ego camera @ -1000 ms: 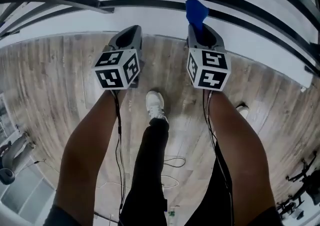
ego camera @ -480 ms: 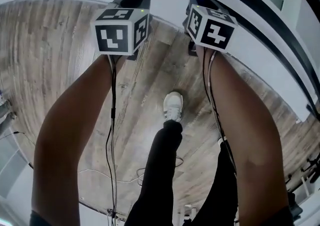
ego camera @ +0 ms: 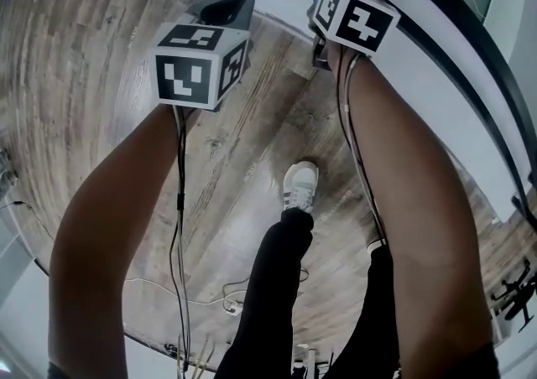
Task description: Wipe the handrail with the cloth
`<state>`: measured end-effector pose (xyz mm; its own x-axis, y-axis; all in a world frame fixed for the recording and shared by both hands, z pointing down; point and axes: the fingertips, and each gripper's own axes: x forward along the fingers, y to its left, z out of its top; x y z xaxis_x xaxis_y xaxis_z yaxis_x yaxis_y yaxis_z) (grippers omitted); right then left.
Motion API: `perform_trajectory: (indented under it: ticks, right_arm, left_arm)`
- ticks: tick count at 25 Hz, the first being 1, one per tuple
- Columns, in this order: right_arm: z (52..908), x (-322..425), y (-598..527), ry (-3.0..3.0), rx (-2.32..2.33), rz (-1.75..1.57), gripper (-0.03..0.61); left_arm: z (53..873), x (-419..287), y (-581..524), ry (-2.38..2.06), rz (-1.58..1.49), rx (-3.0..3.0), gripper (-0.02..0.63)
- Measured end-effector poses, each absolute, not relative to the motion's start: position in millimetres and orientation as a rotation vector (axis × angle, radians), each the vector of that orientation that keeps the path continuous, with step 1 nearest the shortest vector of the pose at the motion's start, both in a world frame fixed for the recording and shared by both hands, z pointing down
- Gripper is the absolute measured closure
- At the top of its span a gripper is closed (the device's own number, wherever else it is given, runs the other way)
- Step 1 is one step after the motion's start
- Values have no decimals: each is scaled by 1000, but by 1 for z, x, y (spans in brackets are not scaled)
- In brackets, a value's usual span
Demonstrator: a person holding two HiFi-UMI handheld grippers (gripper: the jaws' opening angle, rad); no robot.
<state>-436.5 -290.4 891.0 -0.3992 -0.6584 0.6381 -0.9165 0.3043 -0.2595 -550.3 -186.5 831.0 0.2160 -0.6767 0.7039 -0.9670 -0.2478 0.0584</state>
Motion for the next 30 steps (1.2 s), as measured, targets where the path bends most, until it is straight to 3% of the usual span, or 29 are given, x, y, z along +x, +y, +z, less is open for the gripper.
perform_trajectory:
  ticks: [6,13,30]
  right_arm:
    - [892,-431,-293,-2166,1354,800,480]
    - [891,-370,-273,-2091,1384,772,480]
    - [890,-136,-231,-1990,1565,840,481]
  left_arm:
    - [839,-550,-188,-1541,760,1959,611]
    - [841,-506,-189,-1519,767,1982,609]
    - [851,-293,-186,-1330,839,2126,611]
